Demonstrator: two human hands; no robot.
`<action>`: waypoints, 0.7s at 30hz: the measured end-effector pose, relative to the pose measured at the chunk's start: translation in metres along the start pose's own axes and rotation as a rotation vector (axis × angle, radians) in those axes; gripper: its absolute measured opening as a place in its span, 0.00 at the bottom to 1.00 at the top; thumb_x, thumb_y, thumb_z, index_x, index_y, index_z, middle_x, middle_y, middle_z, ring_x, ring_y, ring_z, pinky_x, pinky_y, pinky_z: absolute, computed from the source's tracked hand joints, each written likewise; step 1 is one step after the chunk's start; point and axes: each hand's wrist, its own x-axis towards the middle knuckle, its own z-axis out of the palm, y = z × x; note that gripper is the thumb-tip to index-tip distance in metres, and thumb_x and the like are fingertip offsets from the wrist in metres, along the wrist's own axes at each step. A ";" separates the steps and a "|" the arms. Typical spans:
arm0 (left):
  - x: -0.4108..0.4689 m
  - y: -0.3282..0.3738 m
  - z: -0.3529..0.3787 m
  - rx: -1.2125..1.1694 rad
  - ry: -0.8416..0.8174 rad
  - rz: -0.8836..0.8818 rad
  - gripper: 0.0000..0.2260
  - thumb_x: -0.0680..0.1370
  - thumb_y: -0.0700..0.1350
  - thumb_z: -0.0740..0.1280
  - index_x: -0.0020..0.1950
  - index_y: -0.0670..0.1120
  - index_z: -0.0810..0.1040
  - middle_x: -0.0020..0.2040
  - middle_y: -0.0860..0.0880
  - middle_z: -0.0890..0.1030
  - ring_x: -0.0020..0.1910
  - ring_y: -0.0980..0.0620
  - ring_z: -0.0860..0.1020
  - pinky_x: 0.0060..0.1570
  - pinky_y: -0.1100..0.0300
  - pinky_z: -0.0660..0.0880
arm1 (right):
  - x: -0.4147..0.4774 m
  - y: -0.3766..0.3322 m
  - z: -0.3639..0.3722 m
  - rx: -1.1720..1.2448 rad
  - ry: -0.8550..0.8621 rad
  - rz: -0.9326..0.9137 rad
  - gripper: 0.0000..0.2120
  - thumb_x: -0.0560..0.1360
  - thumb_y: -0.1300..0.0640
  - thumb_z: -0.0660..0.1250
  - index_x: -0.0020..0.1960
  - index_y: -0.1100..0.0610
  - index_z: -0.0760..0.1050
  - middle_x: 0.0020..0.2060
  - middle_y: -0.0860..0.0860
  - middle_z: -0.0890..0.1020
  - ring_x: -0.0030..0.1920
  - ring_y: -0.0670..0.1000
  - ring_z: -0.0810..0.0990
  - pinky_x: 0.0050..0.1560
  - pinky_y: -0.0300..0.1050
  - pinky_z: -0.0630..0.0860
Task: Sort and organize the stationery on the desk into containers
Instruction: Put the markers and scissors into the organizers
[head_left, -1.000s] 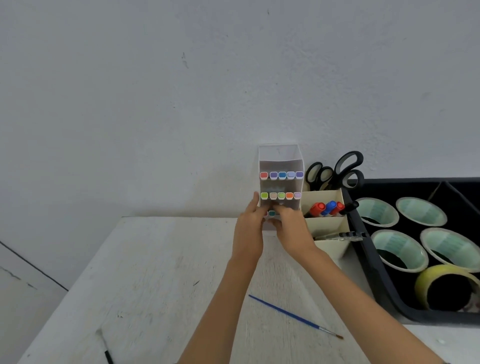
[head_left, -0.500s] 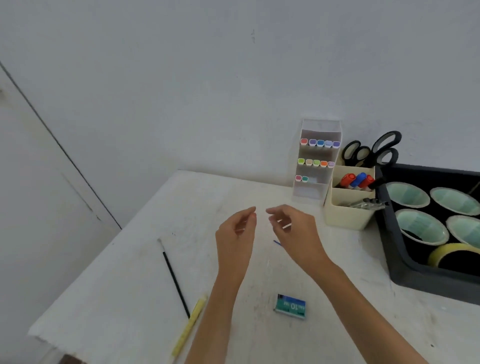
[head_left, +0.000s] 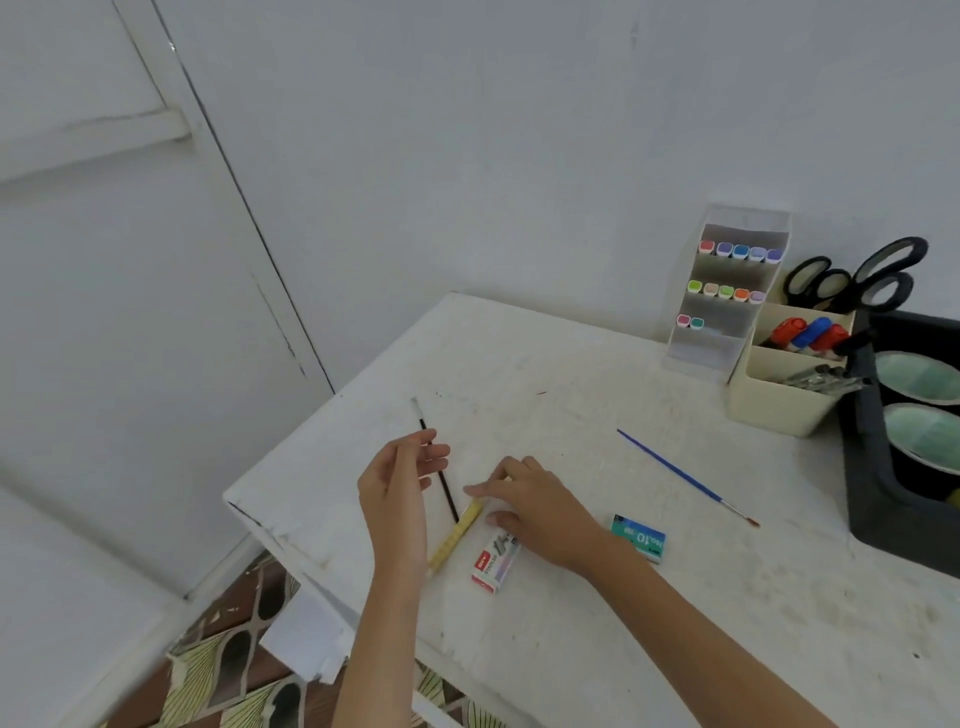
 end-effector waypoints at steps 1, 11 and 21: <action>-0.001 0.000 -0.002 0.001 0.006 -0.006 0.12 0.80 0.41 0.59 0.49 0.42 0.82 0.41 0.45 0.84 0.40 0.54 0.81 0.43 0.61 0.74 | 0.002 -0.001 0.000 -0.022 -0.009 -0.006 0.18 0.78 0.55 0.62 0.68 0.46 0.70 0.58 0.49 0.71 0.58 0.49 0.67 0.56 0.42 0.67; 0.005 0.009 0.006 -0.033 0.002 0.002 0.11 0.79 0.39 0.59 0.48 0.40 0.82 0.40 0.45 0.84 0.37 0.55 0.81 0.42 0.61 0.74 | -0.027 0.029 -0.069 0.922 0.220 0.246 0.07 0.71 0.55 0.71 0.49 0.54 0.81 0.42 0.53 0.84 0.40 0.48 0.80 0.43 0.39 0.78; 0.022 0.020 0.105 -0.039 -0.281 0.010 0.11 0.79 0.39 0.60 0.46 0.41 0.82 0.39 0.44 0.84 0.37 0.54 0.80 0.39 0.63 0.73 | -0.059 0.067 -0.132 1.226 0.913 0.387 0.10 0.76 0.66 0.63 0.54 0.58 0.79 0.46 0.55 0.84 0.43 0.50 0.82 0.43 0.39 0.79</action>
